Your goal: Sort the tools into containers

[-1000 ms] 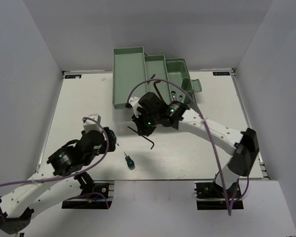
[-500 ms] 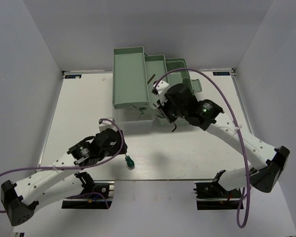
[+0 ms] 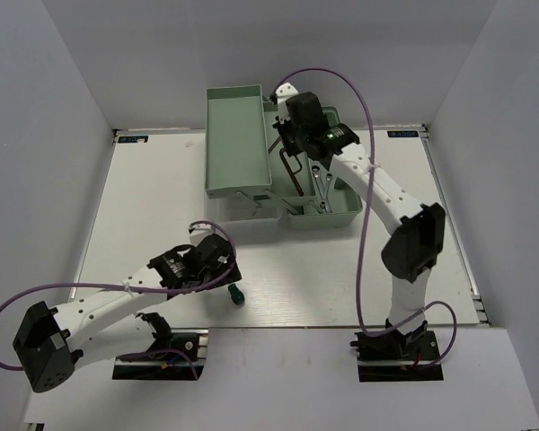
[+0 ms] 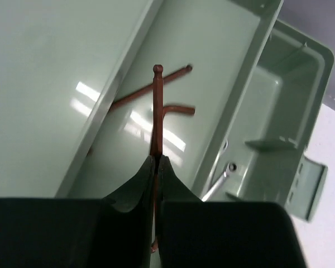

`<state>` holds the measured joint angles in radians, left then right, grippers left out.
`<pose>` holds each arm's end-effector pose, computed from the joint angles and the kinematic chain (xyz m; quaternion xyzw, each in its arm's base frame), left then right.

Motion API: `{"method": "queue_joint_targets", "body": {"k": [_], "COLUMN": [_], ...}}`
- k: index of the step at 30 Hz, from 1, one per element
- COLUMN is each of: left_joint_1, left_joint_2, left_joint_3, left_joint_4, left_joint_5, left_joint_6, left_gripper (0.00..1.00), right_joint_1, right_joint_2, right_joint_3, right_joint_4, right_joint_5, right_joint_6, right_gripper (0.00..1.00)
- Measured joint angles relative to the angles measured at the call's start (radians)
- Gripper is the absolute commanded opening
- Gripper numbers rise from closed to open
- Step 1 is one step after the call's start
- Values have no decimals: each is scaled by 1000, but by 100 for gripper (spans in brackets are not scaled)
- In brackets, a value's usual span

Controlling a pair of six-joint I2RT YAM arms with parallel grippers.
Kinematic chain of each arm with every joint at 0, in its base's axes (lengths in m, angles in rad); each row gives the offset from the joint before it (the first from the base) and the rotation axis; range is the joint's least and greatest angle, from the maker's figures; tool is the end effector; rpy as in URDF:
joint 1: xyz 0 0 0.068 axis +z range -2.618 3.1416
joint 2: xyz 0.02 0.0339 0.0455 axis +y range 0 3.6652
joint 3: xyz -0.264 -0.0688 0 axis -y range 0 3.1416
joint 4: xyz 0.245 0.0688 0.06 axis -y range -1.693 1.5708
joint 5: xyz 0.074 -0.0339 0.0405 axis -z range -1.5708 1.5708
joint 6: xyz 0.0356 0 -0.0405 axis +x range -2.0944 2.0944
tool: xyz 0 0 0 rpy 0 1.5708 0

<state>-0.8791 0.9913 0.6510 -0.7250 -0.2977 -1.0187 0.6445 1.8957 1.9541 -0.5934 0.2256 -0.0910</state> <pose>0.1220 -0.1310 0.2147 -0.1038 0.9526 -0.1173 0.2608 0.3556 0.2573 0.3825 -0.2584 0.8257 0.0403 0.4999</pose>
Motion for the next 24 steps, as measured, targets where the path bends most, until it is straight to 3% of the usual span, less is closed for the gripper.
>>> {"method": "queue_joint_targets", "body": {"k": [2, 5, 6, 13, 19, 24], "left_joint_1": [0, -5, -6, -8, -28, -58], "left_joint_2": [6, 36, 48, 142, 193, 300], "left_joint_3": [-8, -9, -10, -20, -18, 20], "left_joint_4": [2, 13, 18, 45, 45, 41], "left_joint_5": [7, 14, 18, 42, 53, 60], "left_joint_6": [-19, -43, -49, -109, -156, -178], "left_gripper": [85, 85, 85, 83, 81, 71], "right_joint_1": [-15, -32, -37, -72, -138, -202], "right_joint_2": [69, 131, 145, 141, -55, -219], "right_joint_3": [46, 53, 53, 19, -169, -351], "right_joint_4": [56, 72, 70, 70, 97, 133], "right_joint_5": [-2, -19, -34, -128, -167, -207], "right_joint_6": [12, 44, 56, 121, 204, 258], "right_gripper": [2, 49, 52, 54, 54, 54]}}
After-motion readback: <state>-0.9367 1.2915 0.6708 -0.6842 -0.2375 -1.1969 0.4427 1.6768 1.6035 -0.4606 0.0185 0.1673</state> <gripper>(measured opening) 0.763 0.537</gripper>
